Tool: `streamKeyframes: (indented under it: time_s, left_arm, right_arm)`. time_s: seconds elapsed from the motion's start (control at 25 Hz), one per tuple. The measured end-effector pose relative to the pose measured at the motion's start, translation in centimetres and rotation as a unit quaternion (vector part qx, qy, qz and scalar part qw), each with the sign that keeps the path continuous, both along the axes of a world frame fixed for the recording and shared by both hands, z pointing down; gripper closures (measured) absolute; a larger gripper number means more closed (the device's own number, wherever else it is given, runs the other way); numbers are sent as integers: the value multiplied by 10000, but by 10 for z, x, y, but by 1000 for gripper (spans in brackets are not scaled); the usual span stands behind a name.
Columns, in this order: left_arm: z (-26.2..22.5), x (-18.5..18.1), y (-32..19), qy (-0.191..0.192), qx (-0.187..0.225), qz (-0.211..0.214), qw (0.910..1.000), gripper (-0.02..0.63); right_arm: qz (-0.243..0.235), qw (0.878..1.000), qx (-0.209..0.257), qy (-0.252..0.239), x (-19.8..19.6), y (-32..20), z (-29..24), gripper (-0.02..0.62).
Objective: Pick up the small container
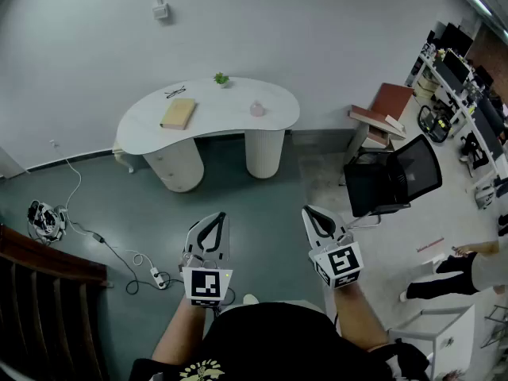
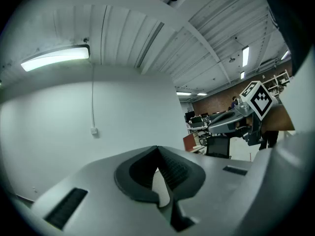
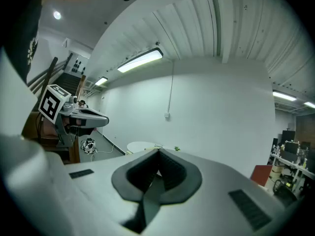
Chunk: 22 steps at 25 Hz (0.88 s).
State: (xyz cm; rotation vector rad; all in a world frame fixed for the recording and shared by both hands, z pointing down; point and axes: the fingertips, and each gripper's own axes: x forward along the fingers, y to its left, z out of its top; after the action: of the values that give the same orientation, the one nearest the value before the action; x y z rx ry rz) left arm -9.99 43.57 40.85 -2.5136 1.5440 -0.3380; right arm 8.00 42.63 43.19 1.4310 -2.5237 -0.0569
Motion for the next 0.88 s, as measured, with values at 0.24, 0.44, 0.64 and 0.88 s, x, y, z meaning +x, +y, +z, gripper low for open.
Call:
streamKeyframes:
  time_s: [0.24, 0.44, 0.64, 0.88]
  left_arm:
    - [2, -9, 3, -33, 53, 30, 10000, 601]
    - [16, -24, 9, 12, -60, 9, 10000, 601]
    - [27, -26, 9, 116, -148, 51, 9998, 601]
    - [32, -16, -1, 137, -211, 86, 9996, 601]
  right_arm:
    - [-34, 9999, -102, 18, -14, 10, 9, 566]
    - [43, 9997, -86, 235, -26, 16, 22, 565]
    - [60, 9995, 7, 297, -24, 23, 24, 455]
    - [130, 9997, -137, 147, -10, 14, 36, 394]
